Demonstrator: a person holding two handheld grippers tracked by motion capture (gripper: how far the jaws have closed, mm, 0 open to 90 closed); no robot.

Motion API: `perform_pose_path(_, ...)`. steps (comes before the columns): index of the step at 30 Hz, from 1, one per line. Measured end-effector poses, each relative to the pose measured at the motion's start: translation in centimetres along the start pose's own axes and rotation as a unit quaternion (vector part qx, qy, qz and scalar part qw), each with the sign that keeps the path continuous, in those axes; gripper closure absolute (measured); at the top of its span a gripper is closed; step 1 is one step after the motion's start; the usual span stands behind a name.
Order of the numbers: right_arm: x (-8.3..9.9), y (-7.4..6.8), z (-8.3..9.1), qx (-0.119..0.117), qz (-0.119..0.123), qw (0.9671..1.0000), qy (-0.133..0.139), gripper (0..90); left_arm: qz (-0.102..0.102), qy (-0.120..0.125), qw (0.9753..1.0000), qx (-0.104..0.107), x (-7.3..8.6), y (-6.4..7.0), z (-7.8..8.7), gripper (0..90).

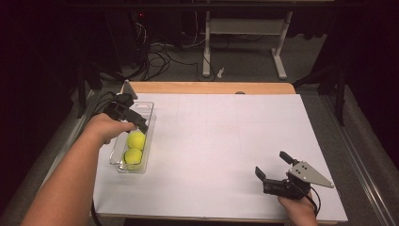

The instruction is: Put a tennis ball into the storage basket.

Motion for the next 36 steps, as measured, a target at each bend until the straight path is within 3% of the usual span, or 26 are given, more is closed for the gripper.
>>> perform_pose_path(5,0.0,-0.1,0.0,0.000,0.000,1.0000,-0.001,0.6,-0.001,0.006,1.0000,0.001,0.1,0.2,0.1,0.7)
perform_pose_path(19,0.0,-0.3,-0.1,0.000,0.002,1.0000,-0.003,0.6,-0.022,0.012,0.9997,-0.001,0.1,2.8,-1.0,0.7)
perform_pose_path(36,0.0,-0.3,-0.3,0.001,0.006,1.0000,-0.005,0.6,-0.065,0.007,0.9978,0.004,-0.3,7.5,-2.1,0.7)
Point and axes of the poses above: each handheld gripper's, and its own axes: z roughly backward along the jaws, x roughly out of its underside, y roughly to its right, the point moved 9 cm from there along -z, roughly forward along the jaws, and after that the axes turned 14 degrees about -y, right-handed, at the moved point
